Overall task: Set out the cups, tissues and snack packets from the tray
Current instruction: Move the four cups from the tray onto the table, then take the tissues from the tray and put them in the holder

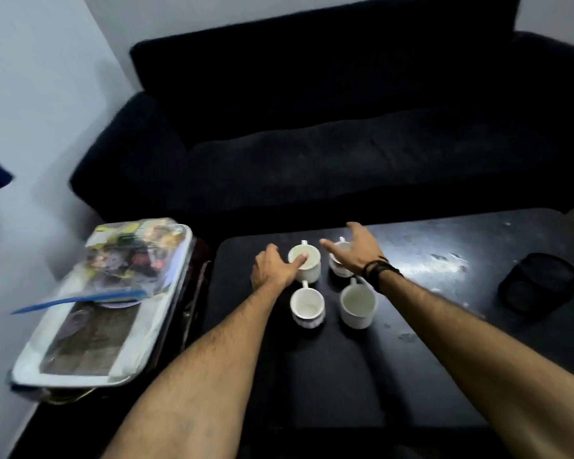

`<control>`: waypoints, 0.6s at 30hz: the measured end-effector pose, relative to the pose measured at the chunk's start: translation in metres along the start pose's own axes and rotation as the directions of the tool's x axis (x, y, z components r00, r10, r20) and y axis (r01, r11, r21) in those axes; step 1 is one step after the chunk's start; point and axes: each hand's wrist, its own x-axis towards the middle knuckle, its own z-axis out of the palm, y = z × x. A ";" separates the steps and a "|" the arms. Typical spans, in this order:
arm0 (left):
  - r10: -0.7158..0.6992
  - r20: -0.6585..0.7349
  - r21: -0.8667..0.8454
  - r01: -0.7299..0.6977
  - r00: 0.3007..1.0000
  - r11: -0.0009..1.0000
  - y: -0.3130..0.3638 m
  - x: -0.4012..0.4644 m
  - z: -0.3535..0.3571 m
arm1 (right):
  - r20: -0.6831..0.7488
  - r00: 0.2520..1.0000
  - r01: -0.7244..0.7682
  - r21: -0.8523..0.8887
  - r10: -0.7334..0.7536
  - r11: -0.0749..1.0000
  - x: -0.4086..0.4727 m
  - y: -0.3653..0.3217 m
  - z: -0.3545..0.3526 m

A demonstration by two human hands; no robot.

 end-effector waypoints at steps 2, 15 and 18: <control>0.014 -0.020 0.001 -0.014 1.000 1.000 -0.008 -0.004 -0.020 | -0.013 0.997 0.081 0.008 -0.081 0.997 -0.007 -0.014 -0.002; 0.001 -0.341 0.033 0.011 0.940 0.999 -0.169 -0.060 -0.185 | 0.434 0.763 0.556 -0.064 -0.479 0.828 -0.108 -0.175 0.108; -0.060 -0.383 0.048 0.085 0.922 0.995 -0.213 -0.081 -0.204 | 0.509 0.716 0.591 -0.080 -0.477 0.802 -0.132 -0.197 0.140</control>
